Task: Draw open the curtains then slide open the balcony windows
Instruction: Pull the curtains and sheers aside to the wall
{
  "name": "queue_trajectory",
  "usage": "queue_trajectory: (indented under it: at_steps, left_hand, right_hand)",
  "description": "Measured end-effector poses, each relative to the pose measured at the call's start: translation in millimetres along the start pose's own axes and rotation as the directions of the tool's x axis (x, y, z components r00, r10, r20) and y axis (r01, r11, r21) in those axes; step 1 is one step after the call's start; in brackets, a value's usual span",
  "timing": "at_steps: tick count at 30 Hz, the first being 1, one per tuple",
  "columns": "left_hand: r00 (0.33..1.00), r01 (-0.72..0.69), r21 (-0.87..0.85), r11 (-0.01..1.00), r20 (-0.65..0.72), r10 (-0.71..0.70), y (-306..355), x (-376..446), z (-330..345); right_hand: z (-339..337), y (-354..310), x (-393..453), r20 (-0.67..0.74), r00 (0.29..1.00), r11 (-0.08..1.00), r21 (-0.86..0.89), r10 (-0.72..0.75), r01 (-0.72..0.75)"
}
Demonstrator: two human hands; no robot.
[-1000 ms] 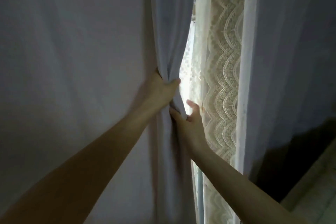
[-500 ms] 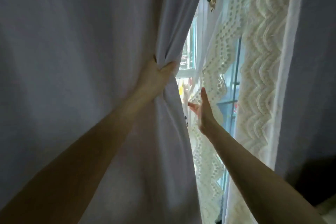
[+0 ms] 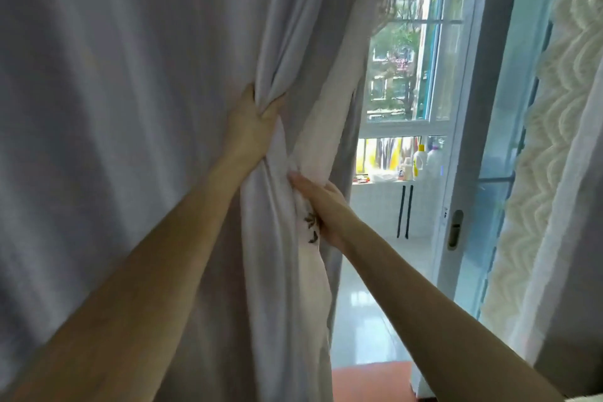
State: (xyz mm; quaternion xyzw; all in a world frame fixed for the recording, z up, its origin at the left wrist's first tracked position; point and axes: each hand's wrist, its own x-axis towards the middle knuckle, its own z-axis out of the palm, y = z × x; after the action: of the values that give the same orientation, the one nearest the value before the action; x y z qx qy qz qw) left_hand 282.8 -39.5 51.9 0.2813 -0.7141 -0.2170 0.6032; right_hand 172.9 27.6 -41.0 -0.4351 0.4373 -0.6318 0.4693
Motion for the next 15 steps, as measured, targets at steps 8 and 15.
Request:
queue_trajectory:
  at_steps: [8, 15]
  left_hand:
    - [0.885, 0.314, 0.374, 0.872, 0.217, -0.412, -103, -121, -69]
    - [0.867, 0.409, 0.165, 0.897, 0.236, -0.439, -137, -94, -58]
  right_hand:
    - [77, 19, -12, -0.030, 0.999, 0.992, 0.126, 0.035, -0.031]
    - [69, 32, 13, -0.243, 0.909, 0.941, -0.118, -0.338, 0.318]
